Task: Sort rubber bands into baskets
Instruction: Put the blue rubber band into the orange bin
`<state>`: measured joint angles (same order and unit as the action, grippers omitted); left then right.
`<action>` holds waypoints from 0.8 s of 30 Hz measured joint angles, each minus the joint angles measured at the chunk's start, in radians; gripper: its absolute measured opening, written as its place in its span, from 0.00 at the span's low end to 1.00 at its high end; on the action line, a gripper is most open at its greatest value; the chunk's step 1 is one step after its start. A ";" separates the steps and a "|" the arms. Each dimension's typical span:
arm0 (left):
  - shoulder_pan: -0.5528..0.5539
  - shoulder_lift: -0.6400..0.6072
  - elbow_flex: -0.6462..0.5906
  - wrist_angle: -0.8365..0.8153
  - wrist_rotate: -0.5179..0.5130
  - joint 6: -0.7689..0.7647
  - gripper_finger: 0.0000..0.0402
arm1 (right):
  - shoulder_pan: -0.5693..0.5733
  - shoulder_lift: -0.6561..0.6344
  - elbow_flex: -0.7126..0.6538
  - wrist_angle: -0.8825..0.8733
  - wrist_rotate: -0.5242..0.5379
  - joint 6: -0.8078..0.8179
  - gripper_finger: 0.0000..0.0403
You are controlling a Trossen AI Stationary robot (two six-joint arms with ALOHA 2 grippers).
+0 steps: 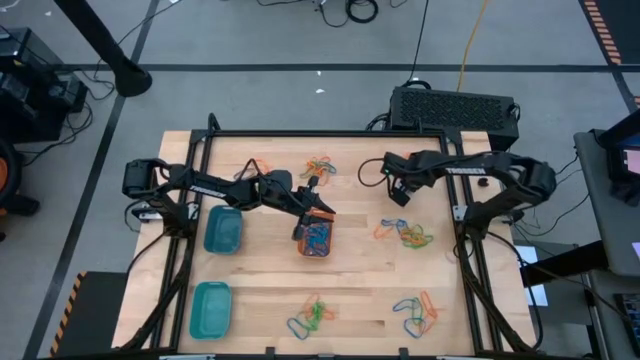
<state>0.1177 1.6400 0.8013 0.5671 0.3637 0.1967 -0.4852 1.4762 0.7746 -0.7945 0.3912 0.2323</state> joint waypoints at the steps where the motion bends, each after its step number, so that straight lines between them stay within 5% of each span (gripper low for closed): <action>1: 0.000 0.000 0.000 0.000 0.000 0.000 0.29 | -0.004 -0.002 0.000 0.017 0.000 -0.005 0.00; 10: 0.000 -0.001 0.000 0.000 0.000 0.000 0.29 | -0.039 -0.006 0.001 0.039 -0.007 0.015 0.13; 16: 0.001 -0.001 0.000 0.000 -0.001 0.002 0.29 | -0.046 -0.006 0.017 -0.045 -0.131 0.005 0.23; 24: 0.001 -0.001 0.000 0.000 -0.001 0.011 0.29 | -0.043 -0.006 0.055 -0.101 -0.136 0.122 0.25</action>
<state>0.1182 1.6394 0.8013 0.5671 0.3626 0.2073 -0.5282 1.4700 0.8299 -0.8956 0.2550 0.3539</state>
